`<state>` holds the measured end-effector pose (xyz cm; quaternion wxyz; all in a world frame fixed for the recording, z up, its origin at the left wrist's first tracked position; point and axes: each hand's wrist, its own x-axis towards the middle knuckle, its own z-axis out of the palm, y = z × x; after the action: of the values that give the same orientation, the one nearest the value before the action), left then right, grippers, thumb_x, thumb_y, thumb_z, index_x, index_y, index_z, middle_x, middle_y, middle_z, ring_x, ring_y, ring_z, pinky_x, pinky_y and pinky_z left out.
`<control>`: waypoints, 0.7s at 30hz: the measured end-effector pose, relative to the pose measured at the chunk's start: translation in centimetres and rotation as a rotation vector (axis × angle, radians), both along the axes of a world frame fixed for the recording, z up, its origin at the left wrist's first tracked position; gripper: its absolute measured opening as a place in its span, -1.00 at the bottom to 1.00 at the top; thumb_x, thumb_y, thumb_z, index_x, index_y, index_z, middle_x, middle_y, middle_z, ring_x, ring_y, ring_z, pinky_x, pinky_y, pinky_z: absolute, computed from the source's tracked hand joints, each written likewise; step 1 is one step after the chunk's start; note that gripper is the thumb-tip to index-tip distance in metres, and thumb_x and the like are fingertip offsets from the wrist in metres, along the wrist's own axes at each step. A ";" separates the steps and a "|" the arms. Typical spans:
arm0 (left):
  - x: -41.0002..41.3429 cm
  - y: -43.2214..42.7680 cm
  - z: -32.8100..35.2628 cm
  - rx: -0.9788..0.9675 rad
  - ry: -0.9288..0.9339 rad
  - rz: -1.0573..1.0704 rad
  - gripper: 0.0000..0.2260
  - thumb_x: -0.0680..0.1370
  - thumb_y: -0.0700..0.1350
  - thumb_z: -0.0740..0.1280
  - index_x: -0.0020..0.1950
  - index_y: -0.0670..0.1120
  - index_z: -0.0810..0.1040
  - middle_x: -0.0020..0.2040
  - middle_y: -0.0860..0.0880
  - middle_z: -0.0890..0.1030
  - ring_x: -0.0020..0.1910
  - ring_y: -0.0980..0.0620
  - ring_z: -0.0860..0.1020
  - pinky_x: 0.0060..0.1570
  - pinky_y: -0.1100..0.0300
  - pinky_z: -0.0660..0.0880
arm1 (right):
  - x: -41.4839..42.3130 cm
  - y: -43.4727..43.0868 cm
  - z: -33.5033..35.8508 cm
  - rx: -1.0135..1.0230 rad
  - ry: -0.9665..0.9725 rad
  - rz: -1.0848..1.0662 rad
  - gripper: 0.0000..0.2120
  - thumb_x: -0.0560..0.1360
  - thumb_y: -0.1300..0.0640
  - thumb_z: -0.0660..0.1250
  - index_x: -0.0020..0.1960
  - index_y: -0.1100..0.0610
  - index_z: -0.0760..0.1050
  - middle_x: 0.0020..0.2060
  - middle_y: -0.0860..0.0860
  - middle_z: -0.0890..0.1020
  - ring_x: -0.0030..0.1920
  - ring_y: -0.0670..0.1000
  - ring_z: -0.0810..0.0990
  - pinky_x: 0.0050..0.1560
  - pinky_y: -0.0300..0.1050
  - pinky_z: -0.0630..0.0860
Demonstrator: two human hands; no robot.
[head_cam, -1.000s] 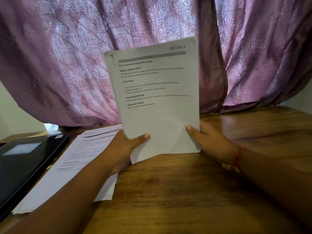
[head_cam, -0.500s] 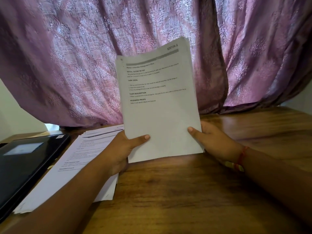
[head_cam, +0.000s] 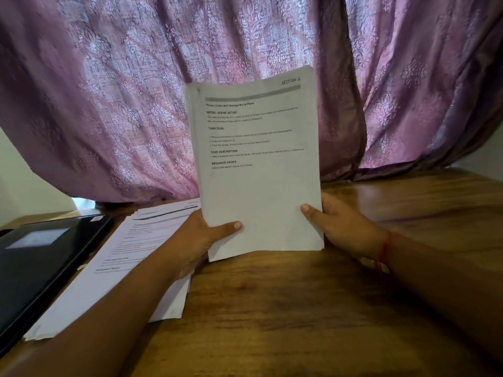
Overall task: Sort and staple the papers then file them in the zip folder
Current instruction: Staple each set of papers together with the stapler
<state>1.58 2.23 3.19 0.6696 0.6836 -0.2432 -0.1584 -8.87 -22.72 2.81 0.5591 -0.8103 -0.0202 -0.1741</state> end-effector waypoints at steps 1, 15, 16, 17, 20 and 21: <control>0.0 0.1 -0.1 0.016 0.006 0.000 -0.48 0.44 -0.12 0.56 0.38 -0.03 0.53 0.19 -0.08 0.69 0.20 -0.12 0.65 0.24 -0.15 0.56 | -0.1 0.0 -0.1 -0.050 0.011 -0.015 -0.66 0.66 0.06 0.17 0.41 0.06 0.42 0.24 -0.06 0.60 0.21 -0.07 0.58 0.30 0.03 0.50; -0.4 0.1 1.0 -0.144 0.073 -0.015 -0.50 0.43 -0.19 0.49 0.36 -0.08 0.53 0.23 -0.11 0.67 0.25 -0.12 0.62 0.38 -0.16 0.45 | -1.5 0.1 1.0 0.457 0.263 0.193 -0.73 0.62 0.01 0.21 0.31 -0.05 0.48 0.14 -0.02 0.68 0.13 0.08 0.66 -0.04 0.06 0.66; -0.6 0.1 1.1 -0.150 0.086 -0.033 -0.53 0.45 -0.21 0.47 0.36 -0.09 0.54 0.23 -0.13 0.67 0.24 -0.12 0.63 0.35 -0.15 0.48 | -1.5 0.2 1.1 0.460 0.257 0.181 -0.73 0.63 0.01 0.21 0.31 -0.04 0.48 0.13 -0.02 0.68 0.12 0.06 0.66 -0.13 -0.01 0.67; -0.8 0.1 1.3 -0.154 0.103 -0.049 -0.57 0.47 -0.21 0.45 0.35 -0.11 0.55 0.22 -0.14 0.68 0.21 -0.12 0.65 0.27 -0.11 0.55 | -1.5 0.2 1.2 0.463 0.247 0.165 -0.74 0.62 0.01 0.21 0.30 -0.04 0.48 0.11 -0.03 0.69 0.10 0.04 0.67 -0.20 -0.08 0.66; -1.5 0.8 2.0 -0.177 0.201 -0.107 -0.53 0.36 -0.10 0.57 0.25 -0.10 0.62 0.13 -0.13 0.71 0.02 -0.10 0.72 -0.19 0.07 0.68 | -1.4 0.1 1.5 0.480 0.220 0.103 -0.77 0.61 -0.01 0.23 0.25 -0.06 0.51 0.07 -0.06 0.70 0.00 -0.05 0.70 -0.32 -0.17 0.61; -1.6 1.2 2.0 -0.173 0.243 -0.181 -0.44 0.29 -0.04 0.65 0.25 -0.11 0.64 0.16 -0.16 0.70 0.02 -0.15 0.71 -0.28 0.09 0.66 | -1.4 0.0 1.5 0.487 0.213 0.085 -0.77 0.61 -0.01 0.23 0.24 -0.07 0.51 0.06 -0.06 0.70 -0.03 -0.07 0.70 -0.33 -0.18 0.60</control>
<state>-0.02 3.46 5.22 0.7333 0.5746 -0.2339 -0.2781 -10.28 -22.73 4.30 0.7433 -0.6642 0.0471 -0.0639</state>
